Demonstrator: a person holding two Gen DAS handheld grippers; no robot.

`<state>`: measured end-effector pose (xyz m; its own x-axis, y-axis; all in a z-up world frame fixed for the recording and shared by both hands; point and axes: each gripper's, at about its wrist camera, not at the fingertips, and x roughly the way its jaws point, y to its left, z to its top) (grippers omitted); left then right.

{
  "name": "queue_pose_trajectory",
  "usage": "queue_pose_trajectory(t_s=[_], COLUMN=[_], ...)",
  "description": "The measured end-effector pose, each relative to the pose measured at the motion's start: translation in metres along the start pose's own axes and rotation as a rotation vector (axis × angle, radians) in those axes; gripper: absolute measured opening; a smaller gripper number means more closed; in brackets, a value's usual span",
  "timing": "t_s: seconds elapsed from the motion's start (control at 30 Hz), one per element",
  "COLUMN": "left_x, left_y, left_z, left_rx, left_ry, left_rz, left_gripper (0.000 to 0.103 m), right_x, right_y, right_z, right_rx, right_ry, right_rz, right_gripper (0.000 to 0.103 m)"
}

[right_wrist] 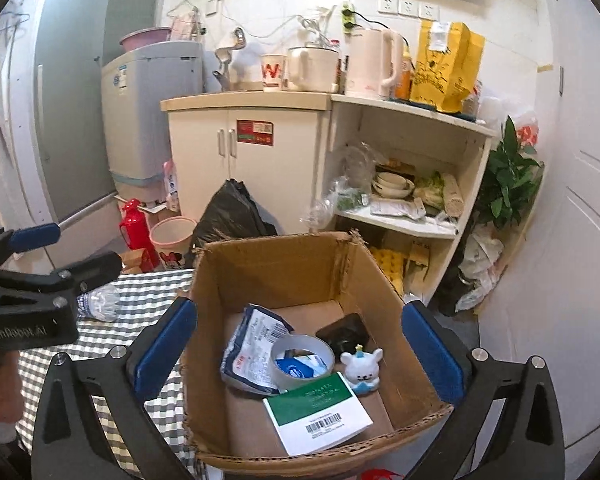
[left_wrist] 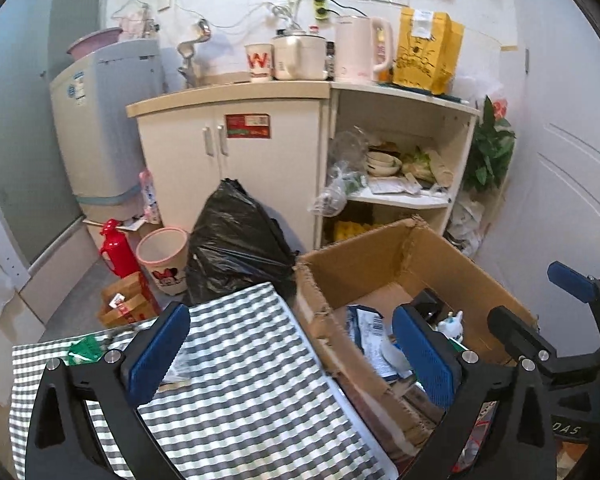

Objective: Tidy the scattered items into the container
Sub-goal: 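Move both grippers back from the box toward the table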

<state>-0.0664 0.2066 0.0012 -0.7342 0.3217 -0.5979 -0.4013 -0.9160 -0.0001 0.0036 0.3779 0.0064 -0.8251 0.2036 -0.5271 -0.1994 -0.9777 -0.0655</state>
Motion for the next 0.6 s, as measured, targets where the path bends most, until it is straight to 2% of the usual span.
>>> queue_pose_trajectory(t_s=[0.13,0.6], left_x=[-0.012,-0.053], left_y=[0.011,0.048], left_z=[-0.001,-0.007], left_rx=[-0.015,-0.048], left_ry=[-0.019,-0.077], left_rz=[0.026,0.118], left_gripper=[0.103,0.103], right_x=[-0.006,-0.018], right_y=[0.01,0.044], right_z=[0.0,0.004], right_rx=[-0.024,-0.026], right_ry=[-0.021,-0.049], right_rz=[0.001,0.087], right_gripper=[0.103,0.103])
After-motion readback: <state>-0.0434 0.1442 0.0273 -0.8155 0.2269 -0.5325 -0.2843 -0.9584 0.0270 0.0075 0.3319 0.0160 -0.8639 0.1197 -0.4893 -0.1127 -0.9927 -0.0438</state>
